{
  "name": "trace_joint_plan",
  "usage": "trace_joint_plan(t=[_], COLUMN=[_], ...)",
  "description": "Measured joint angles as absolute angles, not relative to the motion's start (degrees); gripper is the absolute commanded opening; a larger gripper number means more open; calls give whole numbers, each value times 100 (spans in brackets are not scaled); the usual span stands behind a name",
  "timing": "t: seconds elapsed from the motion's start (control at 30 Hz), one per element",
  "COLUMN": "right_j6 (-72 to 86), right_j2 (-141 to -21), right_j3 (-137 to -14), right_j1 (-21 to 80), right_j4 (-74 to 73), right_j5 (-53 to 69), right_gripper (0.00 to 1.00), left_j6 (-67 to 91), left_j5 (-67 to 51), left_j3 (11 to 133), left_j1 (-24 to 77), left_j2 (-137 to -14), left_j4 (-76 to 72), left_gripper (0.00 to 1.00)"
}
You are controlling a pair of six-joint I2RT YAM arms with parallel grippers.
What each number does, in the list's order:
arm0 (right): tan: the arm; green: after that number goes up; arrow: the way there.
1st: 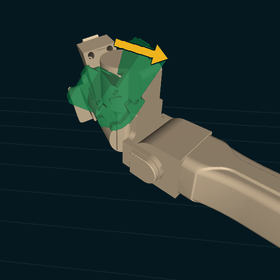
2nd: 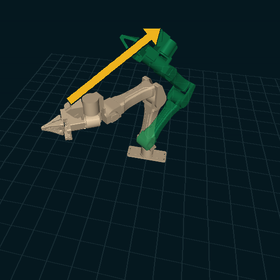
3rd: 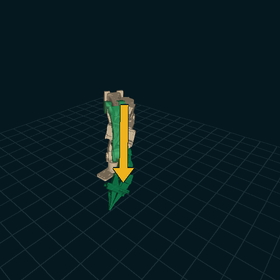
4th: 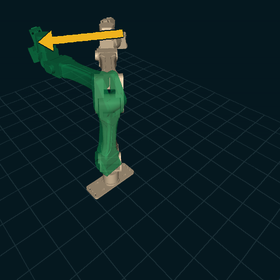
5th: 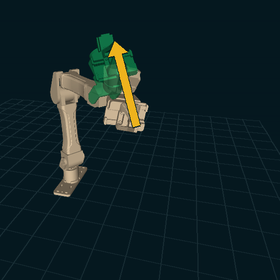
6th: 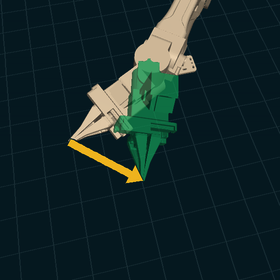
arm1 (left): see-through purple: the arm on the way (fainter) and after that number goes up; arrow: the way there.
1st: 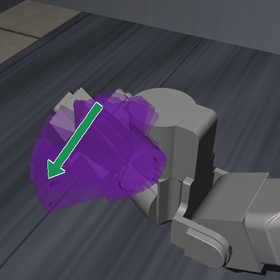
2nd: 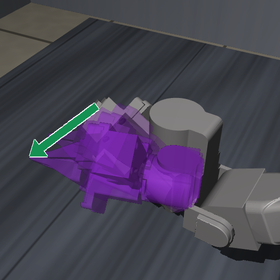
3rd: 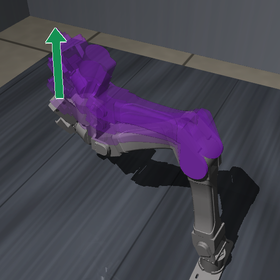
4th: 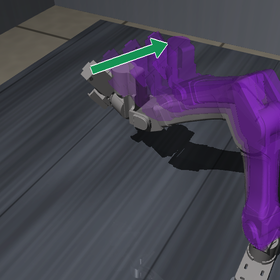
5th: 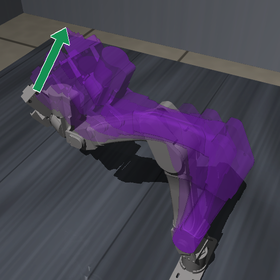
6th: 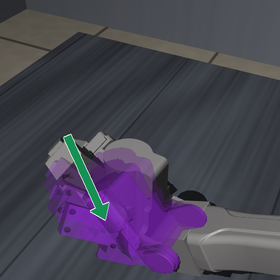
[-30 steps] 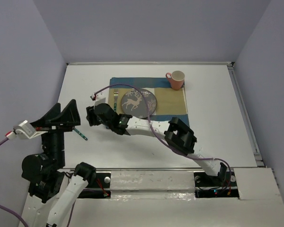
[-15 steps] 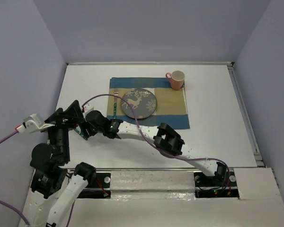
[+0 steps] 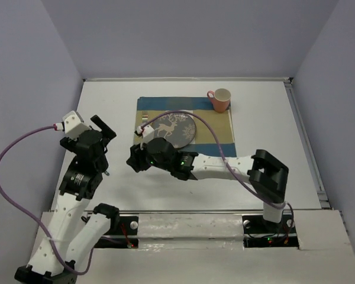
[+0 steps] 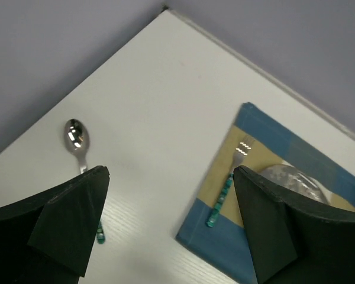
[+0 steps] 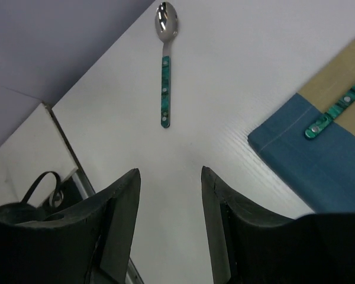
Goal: Set the dinner table for one person
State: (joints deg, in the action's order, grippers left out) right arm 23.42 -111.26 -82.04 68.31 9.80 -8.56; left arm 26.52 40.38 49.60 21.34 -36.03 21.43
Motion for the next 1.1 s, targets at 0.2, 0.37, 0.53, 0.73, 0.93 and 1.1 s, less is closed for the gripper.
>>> trace_joint_plan(t=[0.2, 0.37, 0.53, 0.73, 0.93, 1.1], right_j6=[2727, 2871, 2945, 2936, 2858, 2827], right_j2=[-9835, -9124, -8093, -7345, -7024, -7013], right_j3=[-6622, -5793, -4993, -4731, -4598, -4598], right_j1=[6831, 6831, 6831, 6831, 6831, 6831], right_j4=[1428, 1406, 1376, 1374, 1337, 1332], right_j5=[-1061, -1212, -1466, -1662, -1868, -1887], right_gripper=[52, 53, 53, 53, 53, 53], left_j6=[2714, 2862, 2974, 3103, 3210, 3350], left_j5=[3020, 2147, 1479, 1162, 1175, 1278], left_j3=[4497, 3756, 3607, 3573, 3688, 3743], left_j1=[259, -1044, -1365, -1586, -1664, -1669], left_j2=[-4278, -4856, -5649, -7024, -7940, -8130], left_j4=[2141, 1994, 1798, 1253, 871, 580], left_gripper=[99, 99, 90, 84, 70, 43])
